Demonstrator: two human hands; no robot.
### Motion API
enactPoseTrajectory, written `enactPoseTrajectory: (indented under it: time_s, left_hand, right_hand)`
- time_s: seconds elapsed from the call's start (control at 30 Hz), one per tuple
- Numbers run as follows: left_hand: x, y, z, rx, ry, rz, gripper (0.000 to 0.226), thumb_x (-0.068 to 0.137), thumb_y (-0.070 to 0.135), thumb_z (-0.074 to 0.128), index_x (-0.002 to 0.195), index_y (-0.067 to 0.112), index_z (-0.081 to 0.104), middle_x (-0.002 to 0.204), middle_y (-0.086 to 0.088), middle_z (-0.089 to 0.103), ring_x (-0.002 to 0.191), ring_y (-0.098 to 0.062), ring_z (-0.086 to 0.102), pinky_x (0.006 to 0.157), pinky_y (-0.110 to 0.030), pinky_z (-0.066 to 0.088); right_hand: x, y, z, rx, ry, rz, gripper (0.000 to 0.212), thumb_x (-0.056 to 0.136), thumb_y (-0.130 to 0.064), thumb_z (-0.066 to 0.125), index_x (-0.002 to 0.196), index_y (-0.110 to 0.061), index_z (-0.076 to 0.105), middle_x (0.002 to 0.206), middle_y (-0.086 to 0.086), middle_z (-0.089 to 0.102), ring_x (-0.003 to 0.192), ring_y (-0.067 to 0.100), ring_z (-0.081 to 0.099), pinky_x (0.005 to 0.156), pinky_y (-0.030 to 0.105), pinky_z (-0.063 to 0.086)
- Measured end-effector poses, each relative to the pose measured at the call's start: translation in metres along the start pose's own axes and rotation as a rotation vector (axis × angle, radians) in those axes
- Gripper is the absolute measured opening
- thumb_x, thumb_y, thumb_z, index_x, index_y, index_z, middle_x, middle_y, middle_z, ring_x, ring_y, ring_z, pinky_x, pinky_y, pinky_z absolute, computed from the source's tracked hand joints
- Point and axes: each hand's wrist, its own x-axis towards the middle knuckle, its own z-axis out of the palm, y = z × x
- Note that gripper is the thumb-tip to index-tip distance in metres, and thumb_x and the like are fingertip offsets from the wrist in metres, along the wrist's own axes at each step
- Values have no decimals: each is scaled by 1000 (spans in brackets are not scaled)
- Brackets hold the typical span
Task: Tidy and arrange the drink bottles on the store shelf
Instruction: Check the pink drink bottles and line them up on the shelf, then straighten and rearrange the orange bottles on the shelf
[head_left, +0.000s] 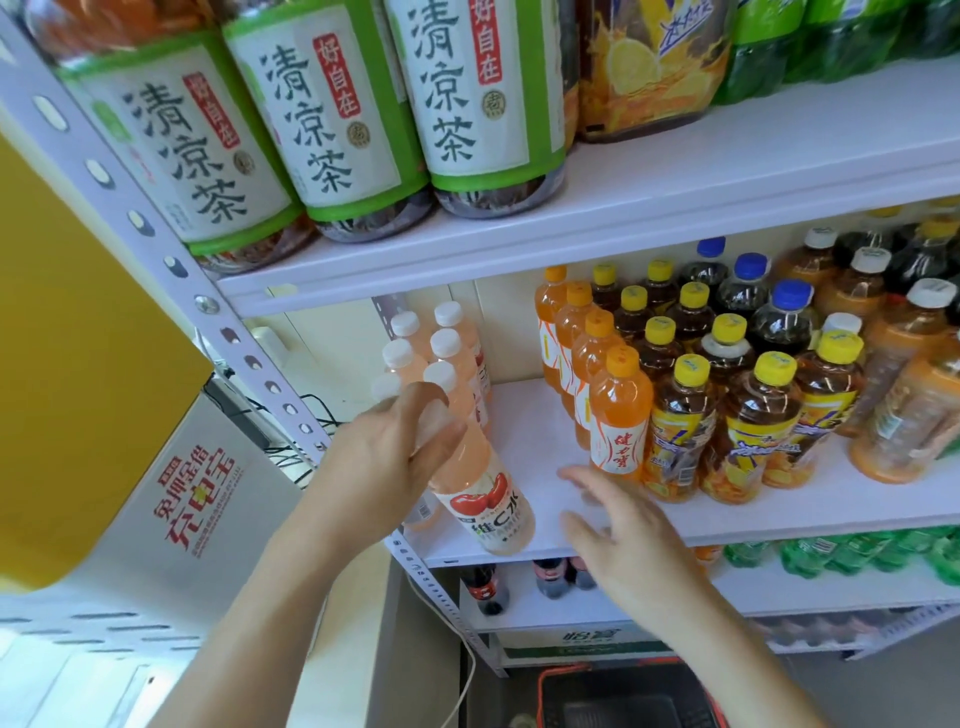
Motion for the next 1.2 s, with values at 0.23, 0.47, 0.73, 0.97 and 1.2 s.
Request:
enactPoseTrajectory:
  time_s: [0.23,0.47,0.73,0.97,1.2]
  left_hand:
    - [20,-16,40,260,-126,-37,46,98,51,47,131,18,46,98,-8,63,80,-30,63,73,-42,52]
    - [33,-26,71,372,-176,-145,45,98,49,49,132,19,45,88,-4,53,77,-30,60,67,-37,52]
    - [42,-23,76,480,-128,-246,42,96,53,48,126,23,46,98,-1,46,96,-22,53,61,-32,44]
    - [35,4,69,251,106,-38,33,88,28,66,118,15,63,111,-9,59,96,-32,59,55,-36,49]
    - [30,78,91,-632,-200,37,61,86,33,75,139,25,47,136,9,54,122,-8,52,95,-22,46]
  right_hand:
    - [44,-8,-43,-374,396,-231,47,81,-5,69,127,-7,58,127,15,54,112,36,52,95,45,46]
    - [70,-1,-46,-522,317,-177,59,84,-13,68,139,-6,47,145,19,41,126,39,43,103,46,41]
    - [88,0,-58,-555,295,-146,55,90,-17,62,141,-9,43,136,17,49,115,37,53,92,43,46]
    - [90,-5,-64,-553,284,-94,40,90,-28,66,125,-10,58,116,10,59,103,30,58,82,38,48]
    - [48,-12,-72,-247,222,-243,39,87,4,61,117,-20,67,118,-9,56,107,10,53,89,11,39]
